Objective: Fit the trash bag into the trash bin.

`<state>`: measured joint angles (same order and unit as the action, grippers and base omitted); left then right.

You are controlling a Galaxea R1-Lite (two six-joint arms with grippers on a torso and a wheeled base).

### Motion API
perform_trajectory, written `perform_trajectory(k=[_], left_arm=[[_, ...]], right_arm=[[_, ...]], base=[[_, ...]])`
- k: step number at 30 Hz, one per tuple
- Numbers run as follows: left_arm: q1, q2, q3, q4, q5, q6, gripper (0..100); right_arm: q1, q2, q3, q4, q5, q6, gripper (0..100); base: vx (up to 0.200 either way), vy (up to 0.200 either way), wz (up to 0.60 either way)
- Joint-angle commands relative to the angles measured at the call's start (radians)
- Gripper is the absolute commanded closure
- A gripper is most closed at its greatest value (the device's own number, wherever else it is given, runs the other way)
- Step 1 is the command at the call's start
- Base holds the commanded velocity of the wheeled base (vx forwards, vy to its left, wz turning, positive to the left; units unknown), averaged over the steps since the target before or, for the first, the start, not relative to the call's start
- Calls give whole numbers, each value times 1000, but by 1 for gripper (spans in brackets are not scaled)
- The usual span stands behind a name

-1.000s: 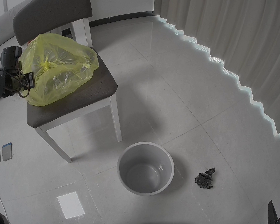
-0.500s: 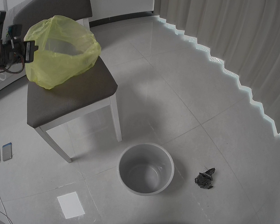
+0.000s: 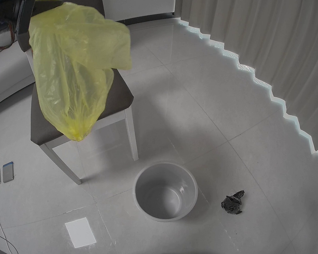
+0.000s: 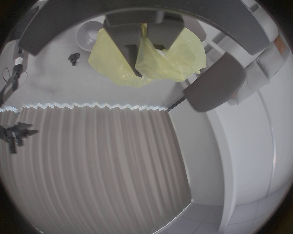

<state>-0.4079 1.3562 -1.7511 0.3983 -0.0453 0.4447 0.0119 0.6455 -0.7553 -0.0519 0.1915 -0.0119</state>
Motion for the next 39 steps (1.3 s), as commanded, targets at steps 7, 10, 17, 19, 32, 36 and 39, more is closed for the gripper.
perform_trajectory(k=[7,10,17,19,32,36,39], left_arm=[[-256,35,-79,45,-31,58,100],[-301,55,-114,53,-68,68,100],[-387,130,-240,126,-77,71,100],[-413,172,-249,169,-79,71,100],[-462,274,-249,189,-79,71,100],[-479,287,-249,180,-77,69,100],[-511,302,-249,177,-77,68,100]], right_arm=[[2,306,-185,-8,52,-2,0],[5,348,-211,-11,54,-2,0],[91,413,-276,-14,46,10,0],[118,434,-311,-16,46,10,0],[118,453,-403,37,51,15,0],[120,456,-398,127,49,13,0],[128,476,-395,165,52,13,0]], base=[[0,0,0],[0,0,0],[0,0,0],[0,0,0],[0,0,0],[0,0,0],[0,0,0]])
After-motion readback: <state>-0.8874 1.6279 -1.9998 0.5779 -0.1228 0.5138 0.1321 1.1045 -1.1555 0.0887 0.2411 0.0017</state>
